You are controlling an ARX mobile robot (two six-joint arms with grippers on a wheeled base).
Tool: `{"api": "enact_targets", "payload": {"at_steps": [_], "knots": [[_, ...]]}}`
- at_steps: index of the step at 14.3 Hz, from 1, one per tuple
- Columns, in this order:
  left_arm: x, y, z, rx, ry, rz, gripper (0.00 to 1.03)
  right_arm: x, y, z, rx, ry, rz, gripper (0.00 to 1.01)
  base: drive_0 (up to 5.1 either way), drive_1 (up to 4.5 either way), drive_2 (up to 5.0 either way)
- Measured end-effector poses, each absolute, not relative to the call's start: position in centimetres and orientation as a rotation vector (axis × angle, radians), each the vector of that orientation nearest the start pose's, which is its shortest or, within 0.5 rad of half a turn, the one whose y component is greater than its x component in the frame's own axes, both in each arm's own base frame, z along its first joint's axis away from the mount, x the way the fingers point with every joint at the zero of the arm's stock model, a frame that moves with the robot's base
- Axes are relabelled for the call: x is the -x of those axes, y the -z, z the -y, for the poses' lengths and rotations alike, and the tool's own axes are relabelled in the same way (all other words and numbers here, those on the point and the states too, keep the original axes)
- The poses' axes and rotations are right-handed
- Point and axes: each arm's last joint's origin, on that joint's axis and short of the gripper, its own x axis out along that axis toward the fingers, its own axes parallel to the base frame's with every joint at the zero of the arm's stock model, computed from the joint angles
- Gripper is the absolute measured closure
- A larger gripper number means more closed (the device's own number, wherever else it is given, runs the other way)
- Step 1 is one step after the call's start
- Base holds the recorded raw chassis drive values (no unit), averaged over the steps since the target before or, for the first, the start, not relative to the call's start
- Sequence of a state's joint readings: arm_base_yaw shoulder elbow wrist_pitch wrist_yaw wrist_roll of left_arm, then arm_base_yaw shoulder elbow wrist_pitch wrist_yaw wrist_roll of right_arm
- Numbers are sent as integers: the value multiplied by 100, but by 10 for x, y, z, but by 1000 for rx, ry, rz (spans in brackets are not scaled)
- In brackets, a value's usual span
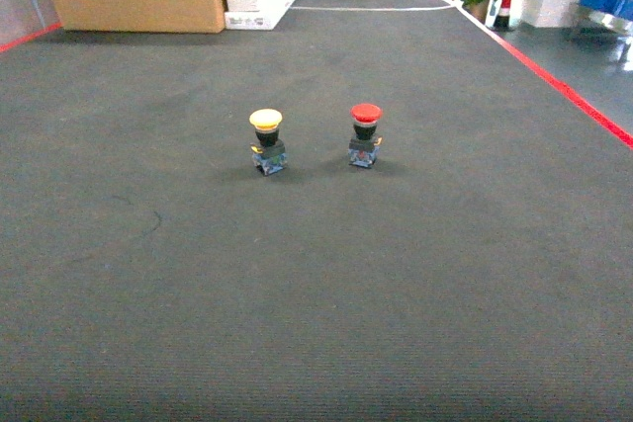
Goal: Pick blue part to blue bin on bottom shelf
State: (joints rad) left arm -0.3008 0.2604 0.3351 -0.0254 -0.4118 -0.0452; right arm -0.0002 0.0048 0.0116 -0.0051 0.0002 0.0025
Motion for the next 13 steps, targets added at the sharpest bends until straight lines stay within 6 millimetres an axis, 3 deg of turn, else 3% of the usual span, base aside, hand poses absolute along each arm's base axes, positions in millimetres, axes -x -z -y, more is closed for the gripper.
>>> {"api": "enact_targets", "payload": {"at_steps": [10,13], "knots": [[-98,-256,19,68,-150,49,59,-97,-167,0,-2,0,2,3,0,0,0],[-99,-256,19,66,-150,45,59,-97,-167,0,-2,0,2,3,7,-323,338]]}}
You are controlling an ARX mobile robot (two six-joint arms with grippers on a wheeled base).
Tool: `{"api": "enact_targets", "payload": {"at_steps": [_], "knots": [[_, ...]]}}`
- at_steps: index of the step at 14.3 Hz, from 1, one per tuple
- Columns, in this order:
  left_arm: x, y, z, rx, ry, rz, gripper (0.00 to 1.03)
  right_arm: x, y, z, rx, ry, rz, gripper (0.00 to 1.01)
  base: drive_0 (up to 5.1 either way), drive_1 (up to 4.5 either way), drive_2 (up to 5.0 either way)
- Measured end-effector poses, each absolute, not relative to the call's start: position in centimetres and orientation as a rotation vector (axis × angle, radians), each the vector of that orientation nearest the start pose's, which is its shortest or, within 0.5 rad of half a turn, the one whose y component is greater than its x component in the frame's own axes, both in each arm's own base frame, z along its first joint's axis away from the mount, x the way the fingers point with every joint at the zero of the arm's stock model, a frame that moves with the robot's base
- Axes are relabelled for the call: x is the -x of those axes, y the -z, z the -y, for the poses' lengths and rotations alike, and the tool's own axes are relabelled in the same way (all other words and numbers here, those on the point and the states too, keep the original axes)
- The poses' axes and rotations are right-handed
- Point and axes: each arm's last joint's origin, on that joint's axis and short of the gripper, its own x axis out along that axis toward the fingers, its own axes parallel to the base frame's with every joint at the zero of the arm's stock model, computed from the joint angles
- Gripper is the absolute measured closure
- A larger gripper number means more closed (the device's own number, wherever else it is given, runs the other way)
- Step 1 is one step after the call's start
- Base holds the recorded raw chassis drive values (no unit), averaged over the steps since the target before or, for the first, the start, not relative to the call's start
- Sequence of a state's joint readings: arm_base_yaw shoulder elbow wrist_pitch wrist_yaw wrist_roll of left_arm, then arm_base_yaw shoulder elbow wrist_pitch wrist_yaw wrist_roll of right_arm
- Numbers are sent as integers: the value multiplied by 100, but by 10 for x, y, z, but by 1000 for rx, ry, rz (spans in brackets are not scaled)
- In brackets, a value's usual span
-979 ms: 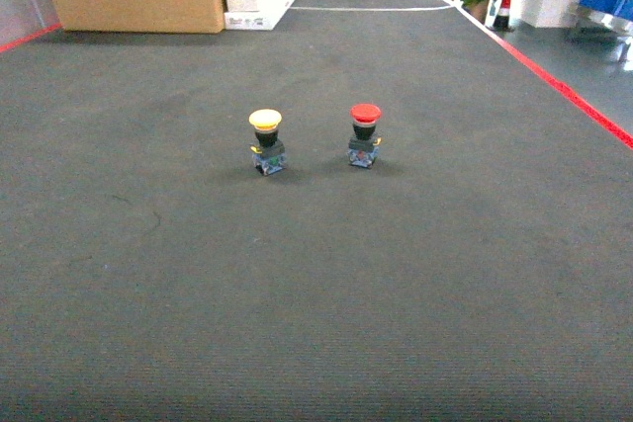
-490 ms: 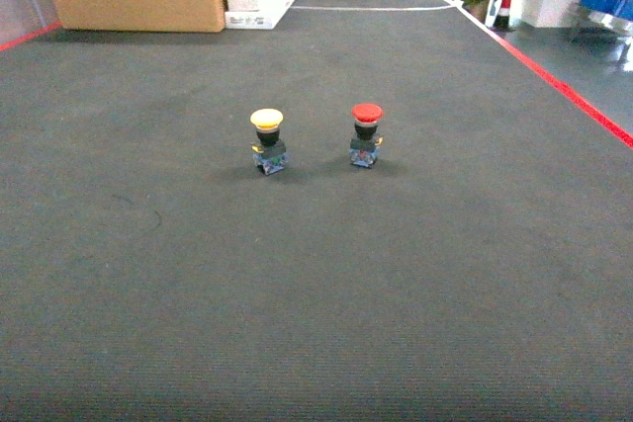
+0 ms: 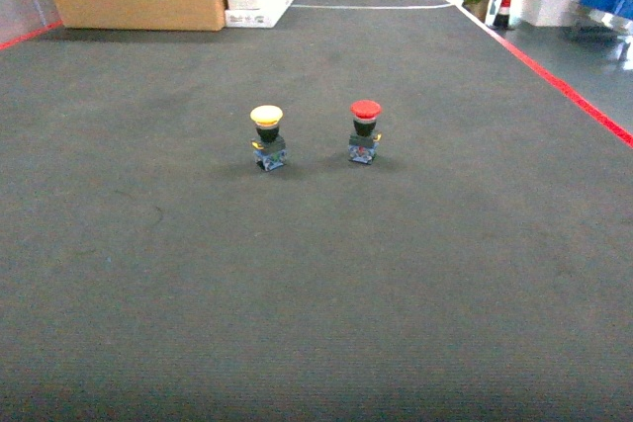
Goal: Pick blue part to blue bin on bottom shelf
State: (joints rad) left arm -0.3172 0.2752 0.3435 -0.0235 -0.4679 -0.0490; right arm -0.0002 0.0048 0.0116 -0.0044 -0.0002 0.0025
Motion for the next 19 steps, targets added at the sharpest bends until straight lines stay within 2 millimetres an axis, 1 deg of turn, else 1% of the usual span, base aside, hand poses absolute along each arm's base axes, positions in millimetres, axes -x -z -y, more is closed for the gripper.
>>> {"api": "enact_targets", "payload": {"at_steps": [6,19], "knots": [[-97,-258,18,73,-149,62,59,-97,-167,0,-2,0,3,3,8,-395,411],[-98,-257,18,69,-153,53,59,-97,-167,0,-2,0,2,3,-161,-161,-161]]}}
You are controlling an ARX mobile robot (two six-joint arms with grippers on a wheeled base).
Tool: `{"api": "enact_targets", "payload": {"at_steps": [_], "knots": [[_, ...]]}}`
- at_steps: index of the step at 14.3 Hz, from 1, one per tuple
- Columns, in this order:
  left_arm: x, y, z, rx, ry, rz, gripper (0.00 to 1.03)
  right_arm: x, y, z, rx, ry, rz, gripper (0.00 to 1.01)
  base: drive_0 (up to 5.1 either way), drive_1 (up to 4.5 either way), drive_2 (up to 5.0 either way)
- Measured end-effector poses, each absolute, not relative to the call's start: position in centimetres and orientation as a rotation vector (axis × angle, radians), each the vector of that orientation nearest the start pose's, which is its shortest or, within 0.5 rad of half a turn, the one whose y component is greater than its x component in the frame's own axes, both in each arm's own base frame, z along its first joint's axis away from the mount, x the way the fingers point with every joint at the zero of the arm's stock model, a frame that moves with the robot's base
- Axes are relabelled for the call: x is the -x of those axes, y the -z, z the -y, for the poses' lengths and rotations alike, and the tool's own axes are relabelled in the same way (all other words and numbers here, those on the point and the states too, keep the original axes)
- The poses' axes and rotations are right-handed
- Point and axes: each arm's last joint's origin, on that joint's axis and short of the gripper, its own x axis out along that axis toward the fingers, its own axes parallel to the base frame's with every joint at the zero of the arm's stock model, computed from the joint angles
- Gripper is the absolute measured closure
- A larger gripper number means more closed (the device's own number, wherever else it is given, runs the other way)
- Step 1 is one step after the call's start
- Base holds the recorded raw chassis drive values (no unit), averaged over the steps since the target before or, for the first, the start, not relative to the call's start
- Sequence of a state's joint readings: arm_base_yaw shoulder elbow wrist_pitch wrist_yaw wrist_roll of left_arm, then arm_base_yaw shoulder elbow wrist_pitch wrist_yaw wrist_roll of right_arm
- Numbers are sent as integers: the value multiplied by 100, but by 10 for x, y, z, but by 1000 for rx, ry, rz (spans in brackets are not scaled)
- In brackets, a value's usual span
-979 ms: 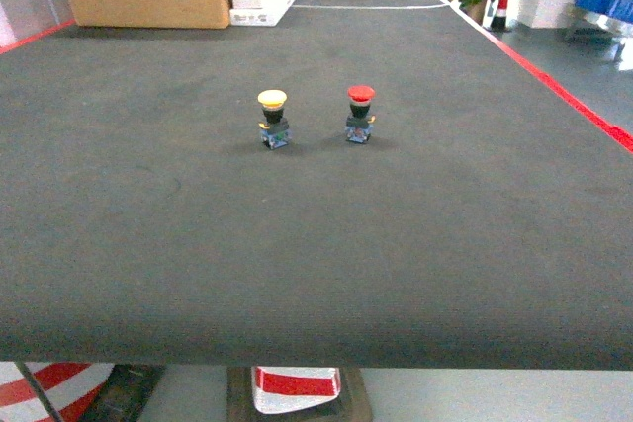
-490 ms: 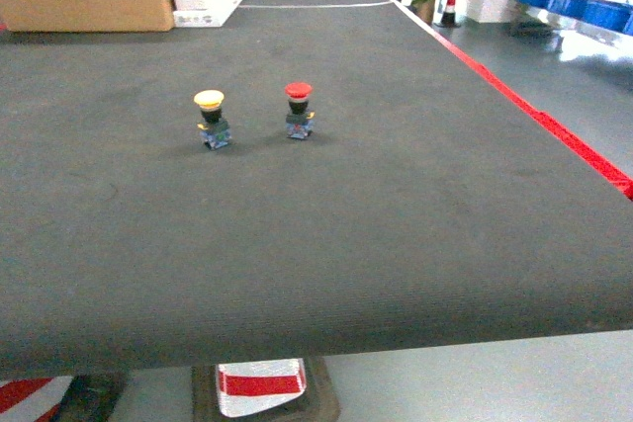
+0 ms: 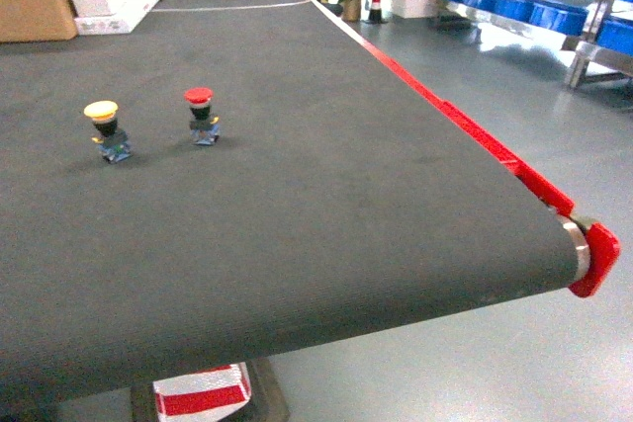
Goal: Pick blue part to blue bin on bottom shelf
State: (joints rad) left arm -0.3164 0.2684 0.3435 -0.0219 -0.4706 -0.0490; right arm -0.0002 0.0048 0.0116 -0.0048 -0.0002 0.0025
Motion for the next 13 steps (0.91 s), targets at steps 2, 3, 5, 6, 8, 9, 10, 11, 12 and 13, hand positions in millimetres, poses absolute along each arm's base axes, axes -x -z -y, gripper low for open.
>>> {"api": "enact_targets", "payload": {"at_steps": [2,3,5,6,8,9,10,11,12,13], "knots": [[-98,-257,18,69,-152,53,59,-97,-167,0,-2,0,2,3,-150,-150,-150],[-98,-257,18,69,-153,53,59,-97,-167,0,-2,0,2,3,-167,-167,-167],[-98,-257,18,69,-153,53,59,-97,-167,0,-3,0,2,3,-173,-173,-173],[-98,-257,18,69,-153,53,59,-97,-167,0,-2,0,2,3,-150,-150,-150],[-98,-257,18,69,-153,53,59,-97,-167,0,-2,0,2,3,-150,-150,-150],[-98,-257,18,69,-152,53,59,-97,-167,0,-2,0,2,3,-155,-155,-155],[-98,-257,18,69,-153,53,59,-97,-167,0,-2,0,1,3,-155,-155,-155],[-98,-257,18,69,-153,53,59,-97,-167,0,-2,0,2,3,-155,-155,-155],[-98,-257,18,69,-153,53,59,-97,-167,0,-2,0,2,3,-155,-155,-155],[-98,-257,18,69,-153,53,59,-97,-167,0,-2,0,2,3,-155,-155,-155]]}}
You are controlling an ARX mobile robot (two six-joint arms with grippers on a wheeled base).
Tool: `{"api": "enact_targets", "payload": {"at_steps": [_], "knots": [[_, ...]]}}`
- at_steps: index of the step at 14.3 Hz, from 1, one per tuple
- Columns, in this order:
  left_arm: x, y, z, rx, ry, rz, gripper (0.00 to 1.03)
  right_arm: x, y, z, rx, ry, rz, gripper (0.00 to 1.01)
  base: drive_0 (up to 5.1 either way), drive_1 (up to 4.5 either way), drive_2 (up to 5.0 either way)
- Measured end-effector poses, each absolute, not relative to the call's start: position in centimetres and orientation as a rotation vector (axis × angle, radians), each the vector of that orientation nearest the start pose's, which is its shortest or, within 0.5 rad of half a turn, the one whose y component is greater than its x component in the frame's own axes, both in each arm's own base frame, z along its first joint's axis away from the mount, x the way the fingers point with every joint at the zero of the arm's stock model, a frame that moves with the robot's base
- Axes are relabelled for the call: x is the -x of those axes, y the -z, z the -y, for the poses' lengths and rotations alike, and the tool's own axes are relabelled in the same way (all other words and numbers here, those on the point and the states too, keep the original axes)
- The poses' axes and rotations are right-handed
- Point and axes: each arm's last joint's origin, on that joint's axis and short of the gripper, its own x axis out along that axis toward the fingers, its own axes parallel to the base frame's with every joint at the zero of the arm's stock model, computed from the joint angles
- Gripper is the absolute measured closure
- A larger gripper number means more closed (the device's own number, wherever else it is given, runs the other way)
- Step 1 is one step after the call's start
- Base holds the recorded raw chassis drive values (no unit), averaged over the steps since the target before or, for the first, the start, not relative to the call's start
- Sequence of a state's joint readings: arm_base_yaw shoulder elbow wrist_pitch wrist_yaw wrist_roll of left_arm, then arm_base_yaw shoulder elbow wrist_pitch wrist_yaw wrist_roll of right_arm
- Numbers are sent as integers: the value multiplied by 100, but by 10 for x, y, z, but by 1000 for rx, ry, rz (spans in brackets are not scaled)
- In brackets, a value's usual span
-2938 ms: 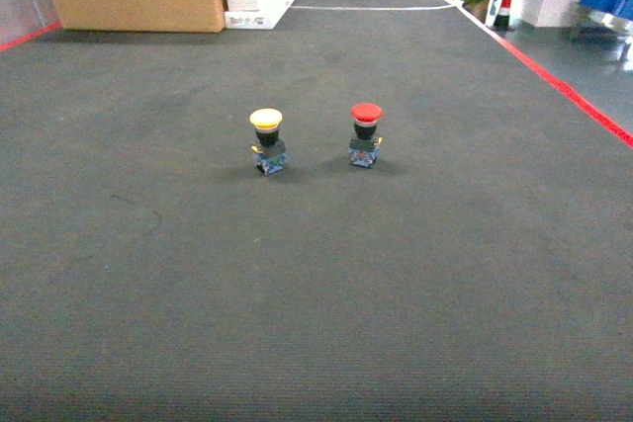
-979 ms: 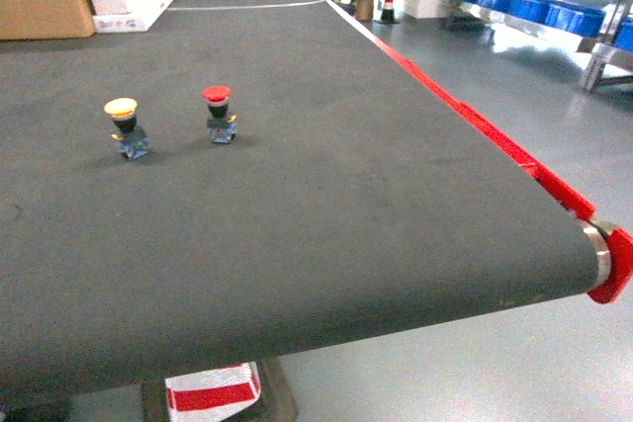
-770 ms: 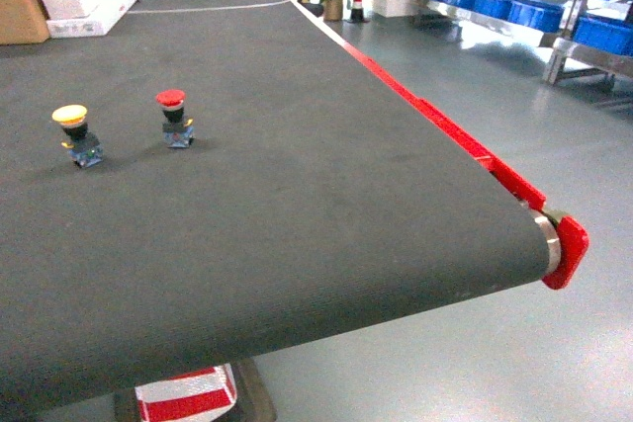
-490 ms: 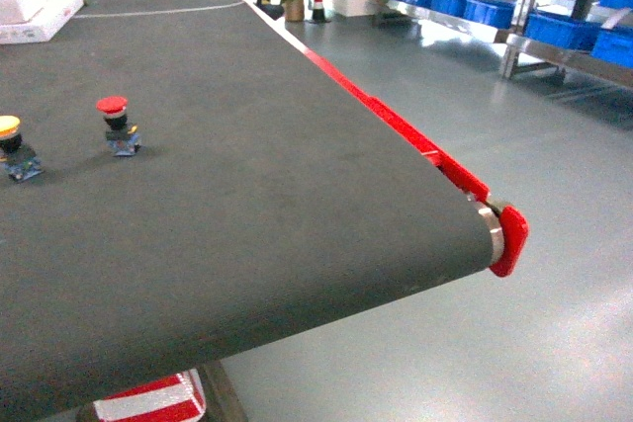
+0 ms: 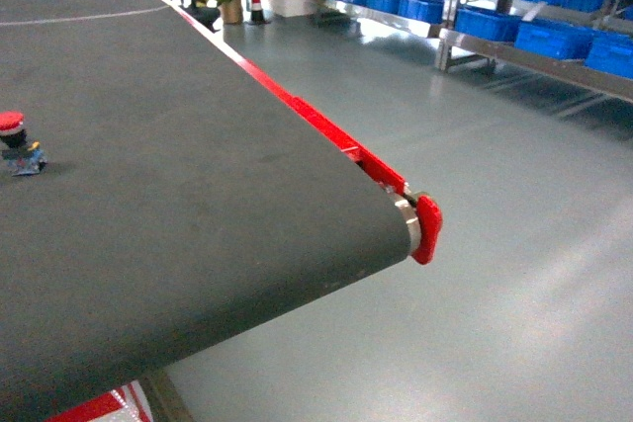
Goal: Pick blue part to blue bin on bottom shelf
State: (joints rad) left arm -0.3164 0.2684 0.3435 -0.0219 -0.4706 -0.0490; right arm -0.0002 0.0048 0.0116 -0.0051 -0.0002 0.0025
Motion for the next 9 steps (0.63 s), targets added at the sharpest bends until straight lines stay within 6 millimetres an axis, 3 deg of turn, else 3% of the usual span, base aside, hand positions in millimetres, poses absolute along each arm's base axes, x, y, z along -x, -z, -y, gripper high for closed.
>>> {"api": "enact_targets", "payload": {"at_steps": [9], "knots": [[-98,-257,18,69,-153,53,59,-97,-167,0,-2,0,2,3,-161,-161,-161]]}}
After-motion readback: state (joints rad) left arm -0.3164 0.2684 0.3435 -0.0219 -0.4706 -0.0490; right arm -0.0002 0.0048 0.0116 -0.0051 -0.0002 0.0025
